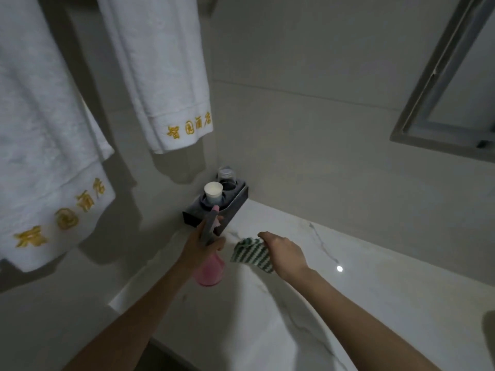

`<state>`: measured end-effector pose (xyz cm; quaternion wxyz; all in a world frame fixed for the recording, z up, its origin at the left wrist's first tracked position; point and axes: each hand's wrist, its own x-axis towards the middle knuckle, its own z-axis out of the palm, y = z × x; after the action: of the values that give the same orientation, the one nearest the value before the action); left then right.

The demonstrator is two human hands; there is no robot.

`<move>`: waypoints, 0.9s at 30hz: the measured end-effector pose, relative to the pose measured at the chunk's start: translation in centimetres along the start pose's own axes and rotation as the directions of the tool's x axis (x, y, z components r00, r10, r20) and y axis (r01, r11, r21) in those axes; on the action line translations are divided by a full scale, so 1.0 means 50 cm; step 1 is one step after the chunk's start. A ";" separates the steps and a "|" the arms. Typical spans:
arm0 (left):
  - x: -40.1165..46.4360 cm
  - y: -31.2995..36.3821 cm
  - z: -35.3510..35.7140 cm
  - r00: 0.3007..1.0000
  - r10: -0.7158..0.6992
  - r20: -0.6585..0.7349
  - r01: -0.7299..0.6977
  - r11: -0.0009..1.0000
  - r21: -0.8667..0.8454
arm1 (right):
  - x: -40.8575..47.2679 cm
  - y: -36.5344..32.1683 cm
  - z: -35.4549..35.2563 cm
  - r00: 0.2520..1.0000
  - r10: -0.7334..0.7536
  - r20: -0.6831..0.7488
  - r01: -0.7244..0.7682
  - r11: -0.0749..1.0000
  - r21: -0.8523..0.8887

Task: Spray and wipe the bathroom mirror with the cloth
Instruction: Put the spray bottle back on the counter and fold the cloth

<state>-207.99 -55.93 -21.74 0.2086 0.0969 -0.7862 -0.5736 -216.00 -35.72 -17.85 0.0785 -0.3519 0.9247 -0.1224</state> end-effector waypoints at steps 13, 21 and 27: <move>0.088 -0.116 -0.087 0.998 -0.052 0.044 0.046 0.989 0.138 | 0.033 0.002 0.049 0.996 0.087 -0.011 -0.087 0.996 -0.009; 0.111 -0.183 -0.096 0.992 -0.125 0.033 0.122 0.989 0.086 | 0.043 -0.009 0.066 0.997 0.073 -0.001 -0.073 0.997 0.022; 0.147 -0.313 -0.127 0.980 -0.193 -0.039 0.197 0.963 0.185 | 0.040 0.008 0.074 0.996 0.086 0.016 -0.087 0.996 0.007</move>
<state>-213.13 -69.31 -33.27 0.1492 0.1989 -0.8212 -0.5136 -216.88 -37.40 -21.60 0.0923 -0.3122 0.9379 -0.1195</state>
